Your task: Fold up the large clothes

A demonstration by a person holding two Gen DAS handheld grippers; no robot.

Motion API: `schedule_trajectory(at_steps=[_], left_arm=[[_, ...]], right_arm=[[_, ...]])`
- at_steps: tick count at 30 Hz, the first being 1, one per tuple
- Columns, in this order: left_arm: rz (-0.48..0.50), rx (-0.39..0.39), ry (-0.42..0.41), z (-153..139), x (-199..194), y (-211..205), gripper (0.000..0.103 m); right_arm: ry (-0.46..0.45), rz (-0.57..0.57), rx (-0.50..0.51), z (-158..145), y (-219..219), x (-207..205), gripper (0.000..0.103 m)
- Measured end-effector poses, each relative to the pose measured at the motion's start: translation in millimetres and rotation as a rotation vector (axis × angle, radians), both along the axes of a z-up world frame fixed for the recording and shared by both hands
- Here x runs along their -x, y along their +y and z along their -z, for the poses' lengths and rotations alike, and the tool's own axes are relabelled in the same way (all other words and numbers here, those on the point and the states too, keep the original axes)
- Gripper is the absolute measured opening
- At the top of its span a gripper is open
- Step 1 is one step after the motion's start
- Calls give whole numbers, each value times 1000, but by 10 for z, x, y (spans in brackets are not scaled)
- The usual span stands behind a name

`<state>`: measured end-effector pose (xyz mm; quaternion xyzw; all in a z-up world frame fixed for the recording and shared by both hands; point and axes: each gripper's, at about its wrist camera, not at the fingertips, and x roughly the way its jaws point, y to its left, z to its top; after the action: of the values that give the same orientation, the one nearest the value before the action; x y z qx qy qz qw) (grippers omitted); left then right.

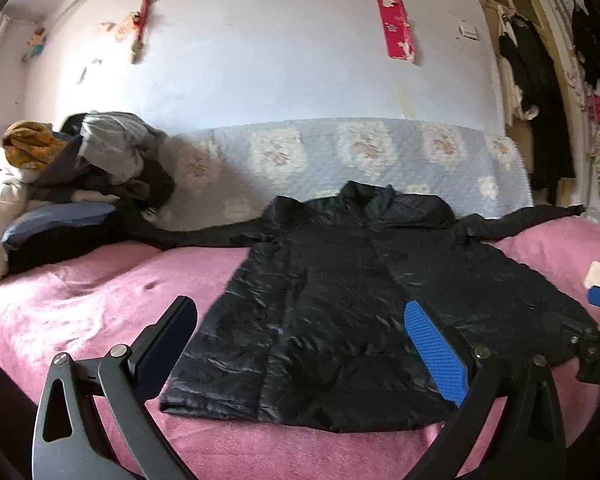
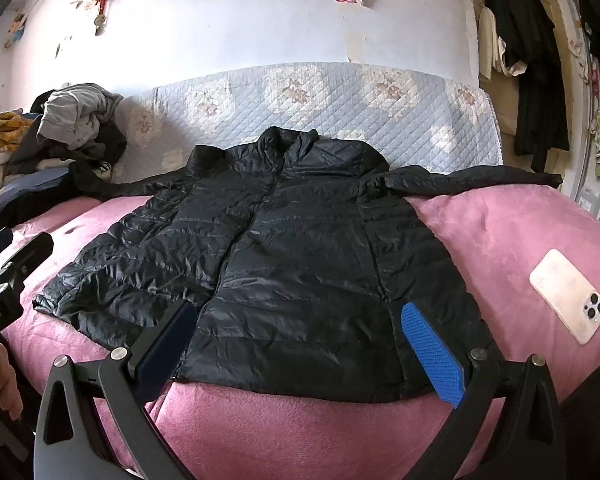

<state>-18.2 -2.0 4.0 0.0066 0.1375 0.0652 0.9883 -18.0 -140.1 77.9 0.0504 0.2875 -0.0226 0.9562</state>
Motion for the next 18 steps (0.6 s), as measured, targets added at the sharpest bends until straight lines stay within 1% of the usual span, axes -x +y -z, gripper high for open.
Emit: schedule_trajectory(at_steps=[2, 6, 7, 11, 18], left_arm=[[-18, -18, -14, -1, 15, -10, 103], [-13, -2, -25, -19, 27, 17, 103], [-13, -1, -22, -22, 21, 21, 103], [-16, 0, -11, -10, 3, 25, 103], [-7, -23, -29, -5, 20, -27, 103]], right_arm=[[-1, 6, 5, 17, 15, -9, 103], [-5, 5, 15, 17, 35, 10, 103], [-5, -15, 16, 15, 39, 14, 103], [0, -22, 18, 33, 58, 8, 103], [0, -11, 23, 35, 67, 9, 103]])
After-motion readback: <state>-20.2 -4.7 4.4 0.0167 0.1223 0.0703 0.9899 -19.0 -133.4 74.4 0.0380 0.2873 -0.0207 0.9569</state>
